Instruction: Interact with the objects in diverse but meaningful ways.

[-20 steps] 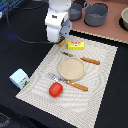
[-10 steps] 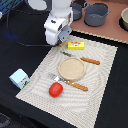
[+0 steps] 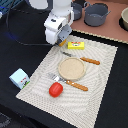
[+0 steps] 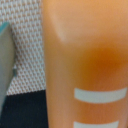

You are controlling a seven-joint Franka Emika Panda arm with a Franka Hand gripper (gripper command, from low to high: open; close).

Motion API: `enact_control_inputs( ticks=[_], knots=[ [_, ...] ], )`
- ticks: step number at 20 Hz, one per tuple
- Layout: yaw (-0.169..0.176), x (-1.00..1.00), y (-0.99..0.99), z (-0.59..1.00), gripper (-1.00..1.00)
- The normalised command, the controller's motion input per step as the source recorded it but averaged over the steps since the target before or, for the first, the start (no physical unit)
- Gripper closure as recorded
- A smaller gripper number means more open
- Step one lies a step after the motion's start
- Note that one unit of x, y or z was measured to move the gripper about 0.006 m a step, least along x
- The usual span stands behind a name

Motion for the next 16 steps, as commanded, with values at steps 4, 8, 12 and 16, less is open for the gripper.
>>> enact_control_inputs(
  ticks=[4,8,12,16],
  knots=[
    [0.002,-0.02,-0.04,0.0,1.0],
    [-0.005,0.21,-0.04,0.72,1.0],
    [-0.072,0.56,-0.02,1.0,1.0],
    [-0.055,0.45,-0.32,0.84,1.0]
  ],
)
